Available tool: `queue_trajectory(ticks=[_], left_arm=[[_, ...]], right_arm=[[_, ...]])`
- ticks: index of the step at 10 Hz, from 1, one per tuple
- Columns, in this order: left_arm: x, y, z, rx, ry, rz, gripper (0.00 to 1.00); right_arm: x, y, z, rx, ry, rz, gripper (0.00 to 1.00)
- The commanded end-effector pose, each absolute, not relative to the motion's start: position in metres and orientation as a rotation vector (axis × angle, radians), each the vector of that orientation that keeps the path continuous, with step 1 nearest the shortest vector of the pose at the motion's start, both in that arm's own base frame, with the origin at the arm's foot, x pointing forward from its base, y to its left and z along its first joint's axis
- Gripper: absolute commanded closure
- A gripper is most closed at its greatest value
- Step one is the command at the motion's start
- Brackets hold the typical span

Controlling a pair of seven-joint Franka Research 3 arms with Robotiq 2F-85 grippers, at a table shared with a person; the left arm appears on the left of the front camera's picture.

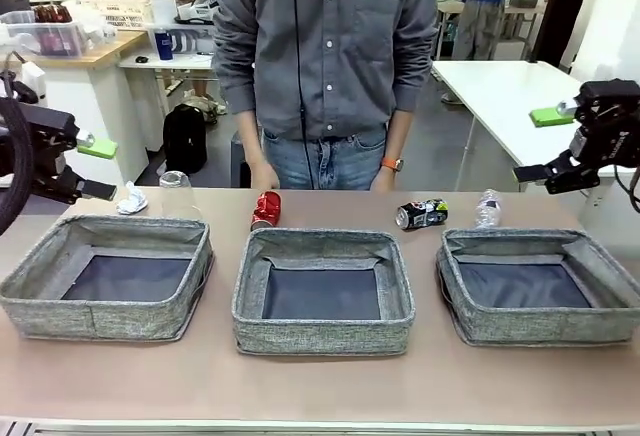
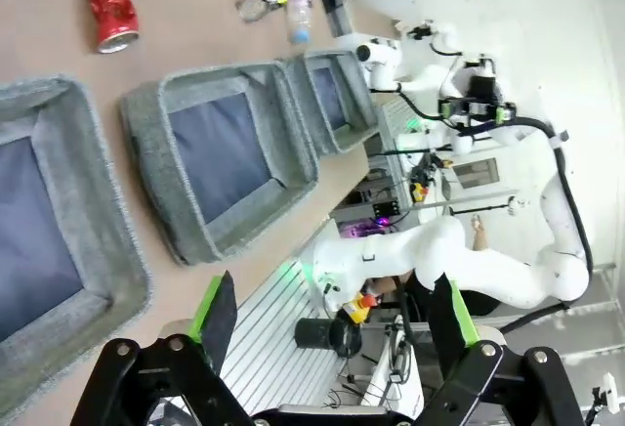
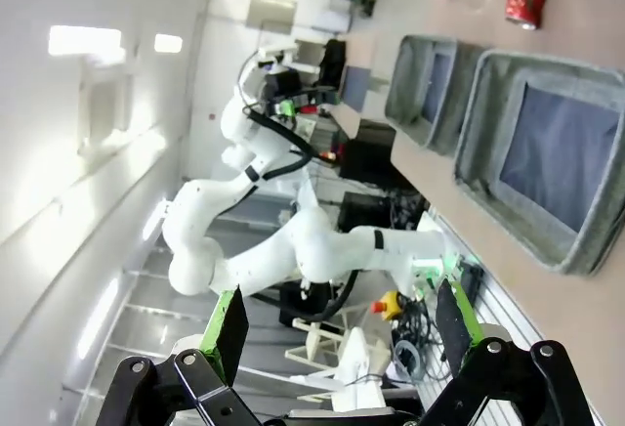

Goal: Sort the waste into the appropriate baskets.
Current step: Pick up the waste item pointed out by the person.

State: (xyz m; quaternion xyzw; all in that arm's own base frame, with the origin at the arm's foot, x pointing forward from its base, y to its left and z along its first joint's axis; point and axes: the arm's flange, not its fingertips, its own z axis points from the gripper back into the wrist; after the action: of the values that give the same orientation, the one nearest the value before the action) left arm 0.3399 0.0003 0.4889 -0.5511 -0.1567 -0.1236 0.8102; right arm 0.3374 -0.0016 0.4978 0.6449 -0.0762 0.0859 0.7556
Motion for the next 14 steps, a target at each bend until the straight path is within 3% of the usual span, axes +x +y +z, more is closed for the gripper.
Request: queue_trajectory(ticks=[1, 14], left_arm=[[0.3395, 0.0013, 0.4931, -1.230, -0.355, -0.301, 0.00], [0.3395, 0.0013, 0.4931, -1.230, -0.355, -0.301, 0.00]], right_arm=[[0.3352, -0.0037, 0.5049, 1.413, -0.184, 0.234, 0.00], [0.3352, -0.0037, 0.5049, 1.413, -0.184, 0.234, 0.00]])
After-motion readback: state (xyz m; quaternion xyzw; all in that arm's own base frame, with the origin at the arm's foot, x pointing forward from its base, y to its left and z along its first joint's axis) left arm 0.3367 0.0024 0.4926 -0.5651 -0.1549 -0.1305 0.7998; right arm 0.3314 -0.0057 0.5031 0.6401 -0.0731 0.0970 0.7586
